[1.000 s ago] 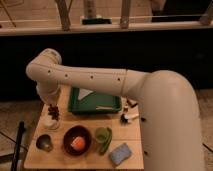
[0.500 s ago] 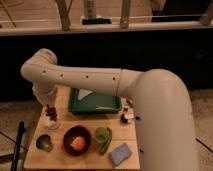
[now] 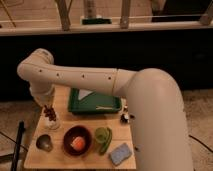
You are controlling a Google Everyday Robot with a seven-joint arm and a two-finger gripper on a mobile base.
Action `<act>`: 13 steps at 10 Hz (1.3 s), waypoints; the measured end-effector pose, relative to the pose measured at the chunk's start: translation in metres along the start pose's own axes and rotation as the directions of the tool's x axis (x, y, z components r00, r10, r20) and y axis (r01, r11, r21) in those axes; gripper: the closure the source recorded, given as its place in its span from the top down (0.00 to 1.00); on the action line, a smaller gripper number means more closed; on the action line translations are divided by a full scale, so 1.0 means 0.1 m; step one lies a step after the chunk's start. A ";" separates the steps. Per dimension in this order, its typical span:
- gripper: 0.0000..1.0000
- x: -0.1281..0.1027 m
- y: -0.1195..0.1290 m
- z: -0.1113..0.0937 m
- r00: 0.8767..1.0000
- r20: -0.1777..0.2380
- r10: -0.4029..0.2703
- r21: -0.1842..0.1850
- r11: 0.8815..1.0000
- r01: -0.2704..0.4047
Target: Place grapes in paper cup
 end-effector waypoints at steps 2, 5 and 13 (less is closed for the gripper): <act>0.72 0.00 -0.01 0.01 1.000 0.004 -0.001 -0.003 1.000 0.001; 0.80 -0.01 -0.02 0.04 1.000 0.010 -0.001 -0.010 1.000 0.001; 0.80 -0.01 -0.01 0.08 1.000 0.018 -0.003 -0.020 1.000 0.003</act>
